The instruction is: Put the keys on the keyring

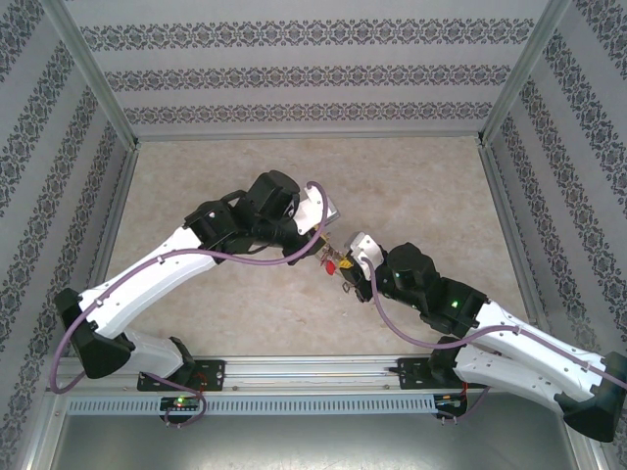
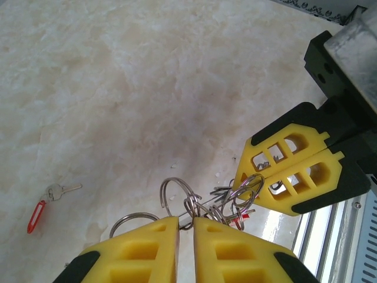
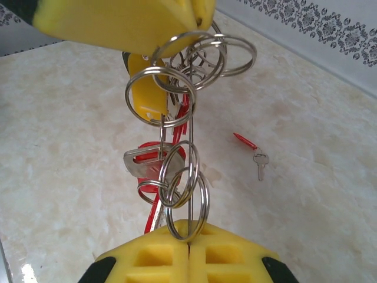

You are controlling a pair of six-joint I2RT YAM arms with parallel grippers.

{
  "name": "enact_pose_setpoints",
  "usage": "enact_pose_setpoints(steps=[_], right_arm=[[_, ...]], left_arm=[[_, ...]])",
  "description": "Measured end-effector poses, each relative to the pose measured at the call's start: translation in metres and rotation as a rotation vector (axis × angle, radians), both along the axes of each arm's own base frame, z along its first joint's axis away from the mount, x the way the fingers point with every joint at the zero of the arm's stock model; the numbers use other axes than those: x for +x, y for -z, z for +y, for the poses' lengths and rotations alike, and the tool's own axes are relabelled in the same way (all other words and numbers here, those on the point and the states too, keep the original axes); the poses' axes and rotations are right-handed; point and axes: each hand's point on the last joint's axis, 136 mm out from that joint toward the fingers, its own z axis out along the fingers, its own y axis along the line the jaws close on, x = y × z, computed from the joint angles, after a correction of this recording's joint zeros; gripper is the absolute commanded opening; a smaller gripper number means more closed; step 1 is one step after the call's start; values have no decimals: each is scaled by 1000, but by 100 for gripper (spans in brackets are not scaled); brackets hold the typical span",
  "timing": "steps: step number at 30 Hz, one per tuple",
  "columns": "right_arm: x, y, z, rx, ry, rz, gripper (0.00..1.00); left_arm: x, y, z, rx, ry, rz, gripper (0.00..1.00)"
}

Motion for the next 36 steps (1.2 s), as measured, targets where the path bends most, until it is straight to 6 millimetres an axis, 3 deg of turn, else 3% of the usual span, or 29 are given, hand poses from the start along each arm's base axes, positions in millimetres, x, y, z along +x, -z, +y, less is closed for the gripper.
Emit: enact_pose_setpoints(steps=[14,23,30,36], right_arm=[[2,1,0,-1,10,3,0],[2,2,1,-3,9,5,0],[2,2,1,-2,9,4,0],[3,1,2,1,8,3,0]], left_arm=[[2,0,-3,12,25,-19,13],[-7,2,-9,23,72,-31,13],[-14,5,-1,42,75,-18,13],[-21,-4,7,30,74,-28,13]])
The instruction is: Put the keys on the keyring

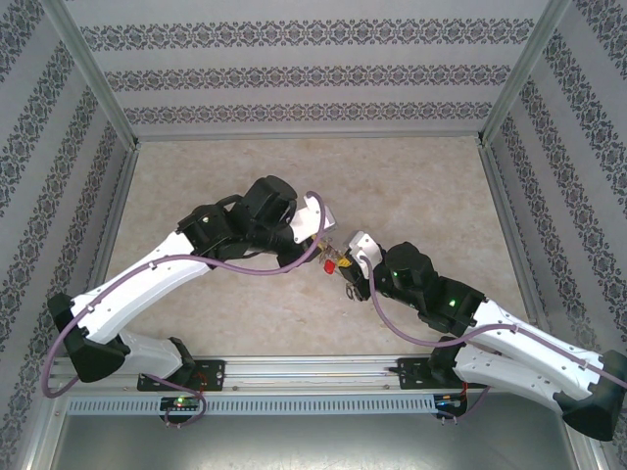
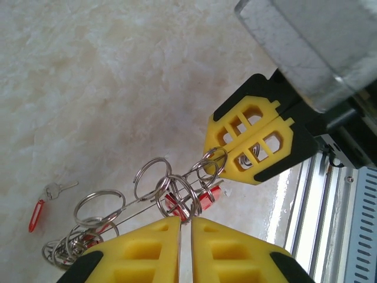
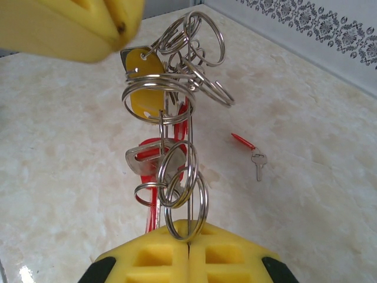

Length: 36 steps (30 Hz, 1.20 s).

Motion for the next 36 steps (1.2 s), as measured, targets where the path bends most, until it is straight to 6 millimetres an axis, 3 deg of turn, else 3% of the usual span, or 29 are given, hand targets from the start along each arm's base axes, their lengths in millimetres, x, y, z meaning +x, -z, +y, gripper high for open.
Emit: enact_pose_setpoints(steps=[6,15,20,23,28,36], right_arm=[[-5,1,6,11,-36,21,0],[-11,-2,18,66,-97,115,0],[-11,-9,19,95,-100,132,0],[-11,-10,20,99,-104,136,0],[-10,-8,21,93,-104,142,0],[-9,-8,21,94,-97,148,0]], left_arm=[[-12,-10,8,-38,15,-4,13],[-28,-6,19,-57,31,11,12],[-29,5,18,-47,33,27,20],[-26,11,17,-48,27,28,22],[-10,9,13,-51,-21,-23,11],[6,13,8,-27,-56,-54,7]])
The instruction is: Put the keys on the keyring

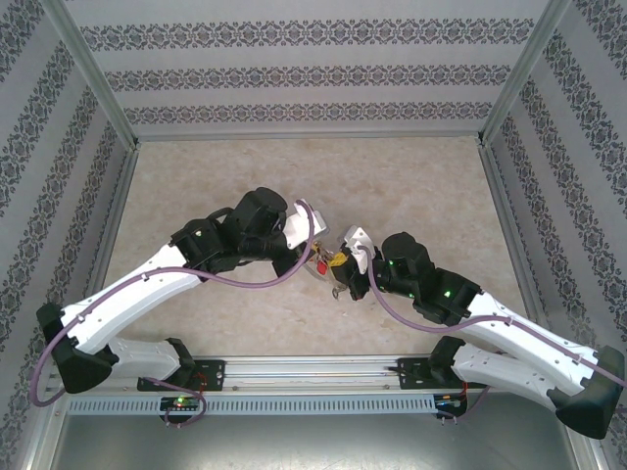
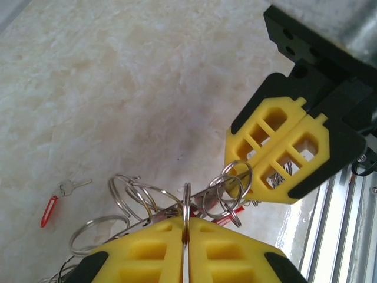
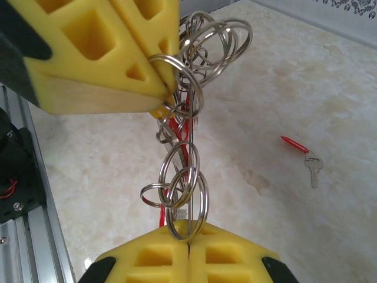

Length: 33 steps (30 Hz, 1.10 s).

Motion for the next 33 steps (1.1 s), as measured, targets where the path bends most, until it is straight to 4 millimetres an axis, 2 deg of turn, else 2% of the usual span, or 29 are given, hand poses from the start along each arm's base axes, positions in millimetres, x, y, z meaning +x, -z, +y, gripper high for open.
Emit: enact_pose_setpoints(steps=[8,23,33], right_arm=[[1,1,-1,-1,10,6,0],[8,-9,0,30,29,-28,0],[6,-20,2,65,16,-50,0]], left_arm=[[3,-3,-4,-1,5,-18,0],[12,-14,2,25,-48,-85,0],[-3,-28,3,-35,1,-77,0]])
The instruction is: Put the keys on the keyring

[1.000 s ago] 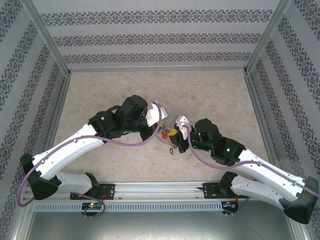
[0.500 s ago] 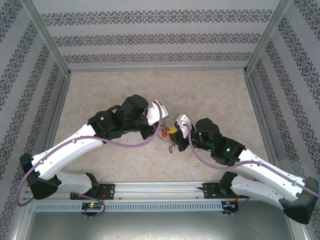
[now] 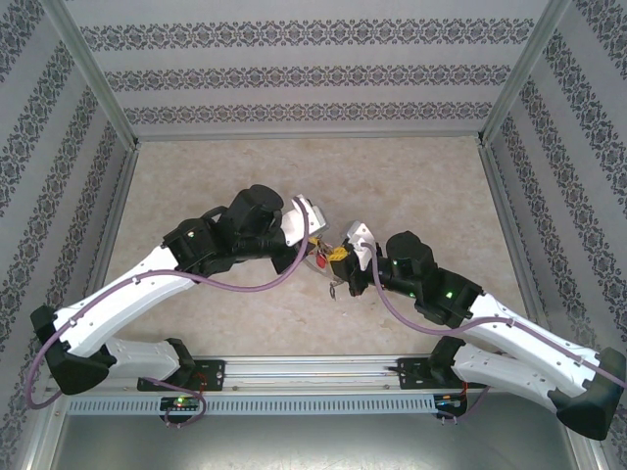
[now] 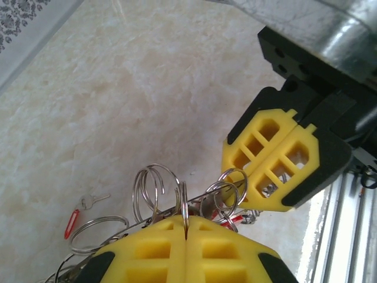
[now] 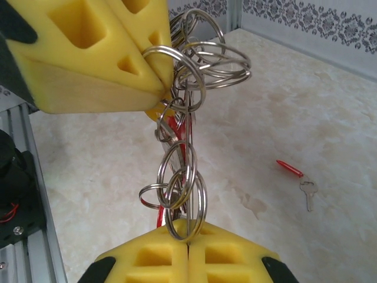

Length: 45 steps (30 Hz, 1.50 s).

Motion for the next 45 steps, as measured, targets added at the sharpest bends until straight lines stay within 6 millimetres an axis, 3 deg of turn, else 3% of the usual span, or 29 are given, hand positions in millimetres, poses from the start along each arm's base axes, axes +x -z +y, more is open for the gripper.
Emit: enact_pose_setpoints(steps=[7,9,12,18,26,35,45], right_arm=[[-3,-5,2,16,-17,-9,0],[-3,-5,2,16,-16,-9,0],[-1,-1,-1,0,2,-3,0],[3,19,-7,-65,41,32,0],[3,22,-8,-75,45,38,0],[3,24,-8,-84,47,43,0],[4,30,-9,-102,50,55,0]], left_arm=[[-5,-5,2,-20,10,2,1],[-6,-5,1,-24,15,7,10],[-12,-7,-3,-44,45,28,16],[-20,-16,-3,-77,74,35,15],[-12,-29,-9,-78,60,27,8],[3,13,-19,54,46,92,5],[9,18,-13,100,23,66,1]])
